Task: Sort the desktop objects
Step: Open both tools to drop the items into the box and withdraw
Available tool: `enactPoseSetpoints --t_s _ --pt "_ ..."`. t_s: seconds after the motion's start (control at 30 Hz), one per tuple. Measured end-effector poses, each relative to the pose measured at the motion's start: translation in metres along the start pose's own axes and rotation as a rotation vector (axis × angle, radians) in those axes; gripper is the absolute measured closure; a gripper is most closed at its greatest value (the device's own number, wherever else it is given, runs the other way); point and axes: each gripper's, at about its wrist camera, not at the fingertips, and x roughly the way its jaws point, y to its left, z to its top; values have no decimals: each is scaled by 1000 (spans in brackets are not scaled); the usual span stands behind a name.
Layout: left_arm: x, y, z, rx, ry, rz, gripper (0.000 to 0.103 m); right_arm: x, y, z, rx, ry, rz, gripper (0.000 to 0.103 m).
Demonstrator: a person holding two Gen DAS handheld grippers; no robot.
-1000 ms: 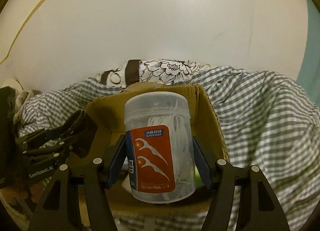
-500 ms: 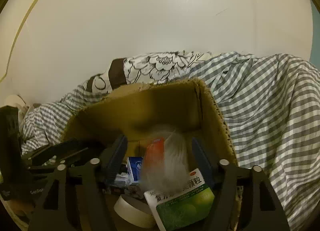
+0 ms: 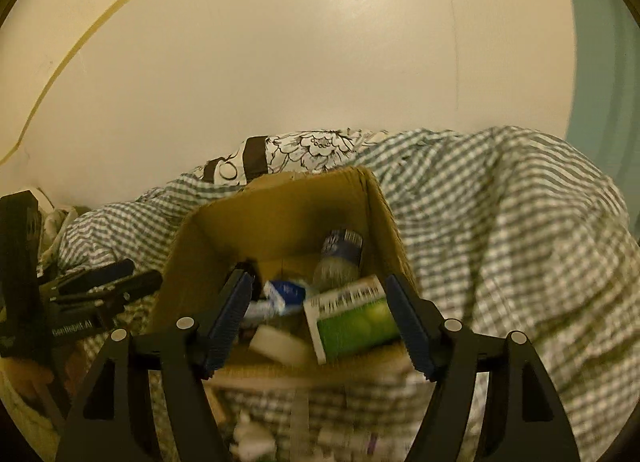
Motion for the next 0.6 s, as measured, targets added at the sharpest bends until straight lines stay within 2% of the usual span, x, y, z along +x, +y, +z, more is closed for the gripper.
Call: enactPoseSetpoints --t_s 0.13,0.3,0.47,0.6 --pt "-31 3 -26 -1 -17 27 13 -35 -5 -21 5 20 -36 33" --pt "-40 19 -72 -27 28 71 12 -60 -13 -59 18 38 -83 33" --pt "-26 30 -126 -45 99 119 12 -51 -20 -104 79 88 -100 33" --pt "-5 22 -154 39 165 122 12 -31 -15 -139 84 151 -116 33"
